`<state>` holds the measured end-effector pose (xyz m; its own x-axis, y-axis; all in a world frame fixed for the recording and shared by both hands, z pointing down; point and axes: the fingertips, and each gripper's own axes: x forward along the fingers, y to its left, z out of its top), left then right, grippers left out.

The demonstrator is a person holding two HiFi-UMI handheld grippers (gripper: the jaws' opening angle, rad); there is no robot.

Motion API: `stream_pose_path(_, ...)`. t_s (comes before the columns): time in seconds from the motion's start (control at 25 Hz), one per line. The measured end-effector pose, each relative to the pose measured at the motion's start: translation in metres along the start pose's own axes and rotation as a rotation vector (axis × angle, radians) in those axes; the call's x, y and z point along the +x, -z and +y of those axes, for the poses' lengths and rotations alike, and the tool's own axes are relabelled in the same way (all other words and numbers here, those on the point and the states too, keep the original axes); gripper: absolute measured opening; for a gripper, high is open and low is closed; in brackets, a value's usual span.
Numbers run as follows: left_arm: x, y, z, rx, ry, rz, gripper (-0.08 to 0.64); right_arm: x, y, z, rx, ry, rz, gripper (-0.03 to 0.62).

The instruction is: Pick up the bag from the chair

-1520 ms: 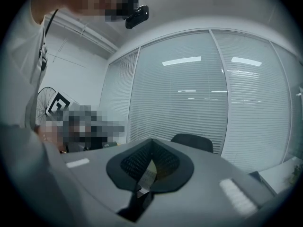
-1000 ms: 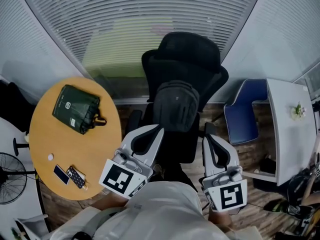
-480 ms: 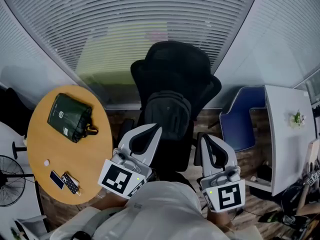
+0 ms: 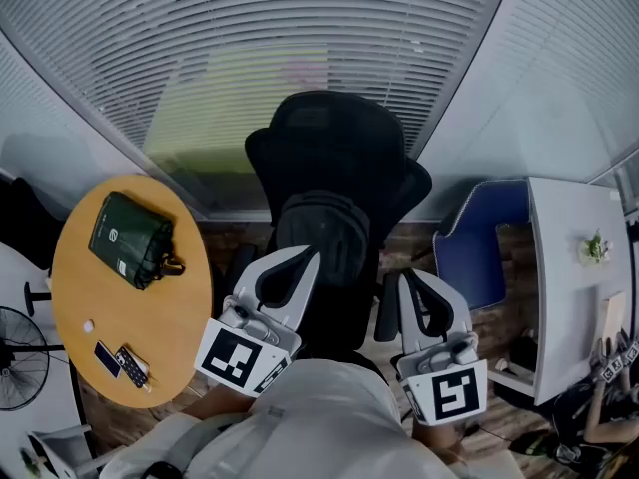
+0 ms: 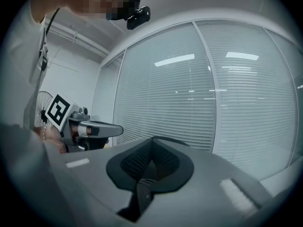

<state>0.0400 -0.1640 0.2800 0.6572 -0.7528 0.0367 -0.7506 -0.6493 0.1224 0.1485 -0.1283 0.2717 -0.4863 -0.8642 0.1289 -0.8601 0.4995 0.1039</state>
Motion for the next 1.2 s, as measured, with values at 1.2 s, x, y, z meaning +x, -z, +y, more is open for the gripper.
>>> stream_pose_path(1.2, -0.004, 0.018, 0.067, 0.042, 0.048, 0.06, 0.006, 0.064, 0.005, 0.035, 0.001, 0.034, 0.035, 0.003)
